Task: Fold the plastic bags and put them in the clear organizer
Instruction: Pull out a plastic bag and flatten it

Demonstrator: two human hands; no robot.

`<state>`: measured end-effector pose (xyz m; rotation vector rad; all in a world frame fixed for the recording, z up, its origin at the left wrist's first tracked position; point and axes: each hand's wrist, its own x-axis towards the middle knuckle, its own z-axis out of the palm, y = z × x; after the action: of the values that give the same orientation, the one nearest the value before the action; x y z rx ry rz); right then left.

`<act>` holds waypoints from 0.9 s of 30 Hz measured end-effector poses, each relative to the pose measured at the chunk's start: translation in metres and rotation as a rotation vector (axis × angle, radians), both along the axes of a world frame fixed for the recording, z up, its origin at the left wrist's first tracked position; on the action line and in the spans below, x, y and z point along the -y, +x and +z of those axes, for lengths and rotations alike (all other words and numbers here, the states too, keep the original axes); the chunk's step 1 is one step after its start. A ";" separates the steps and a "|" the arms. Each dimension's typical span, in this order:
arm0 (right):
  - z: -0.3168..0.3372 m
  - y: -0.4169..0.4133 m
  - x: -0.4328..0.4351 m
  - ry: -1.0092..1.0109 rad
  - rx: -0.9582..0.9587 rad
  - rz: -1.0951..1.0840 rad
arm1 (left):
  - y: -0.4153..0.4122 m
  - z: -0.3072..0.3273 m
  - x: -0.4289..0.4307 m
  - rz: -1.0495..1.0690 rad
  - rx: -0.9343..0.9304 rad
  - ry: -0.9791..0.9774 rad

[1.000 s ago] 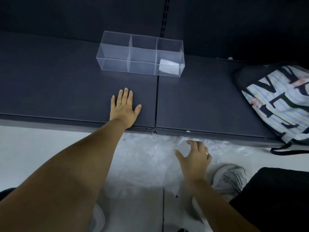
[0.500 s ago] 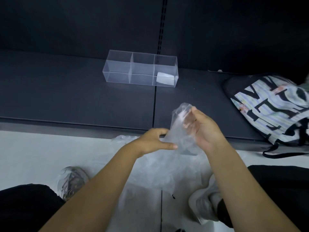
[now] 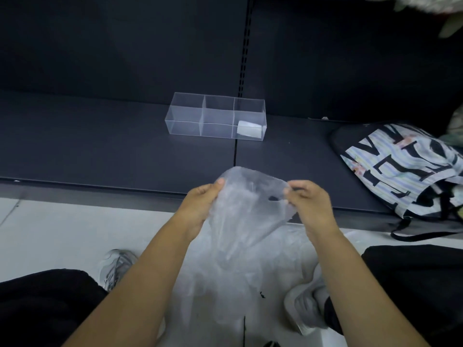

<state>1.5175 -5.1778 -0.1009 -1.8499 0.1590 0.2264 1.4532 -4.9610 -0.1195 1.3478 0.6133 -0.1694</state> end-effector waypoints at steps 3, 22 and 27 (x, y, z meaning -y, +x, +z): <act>0.010 -0.003 0.011 -0.206 0.154 -0.195 | -0.004 0.008 -0.006 0.148 -0.072 0.014; 0.027 -0.058 -0.024 0.010 0.110 0.311 | -0.024 0.037 0.000 0.512 -0.127 -0.085; 0.022 -0.051 -0.015 0.452 -0.309 0.020 | -0.035 0.036 0.005 0.006 0.027 0.003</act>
<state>1.4663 -5.1624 -0.0785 -1.3605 0.2785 0.5195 1.4177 -4.9656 -0.0832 1.3486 0.5956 -0.1453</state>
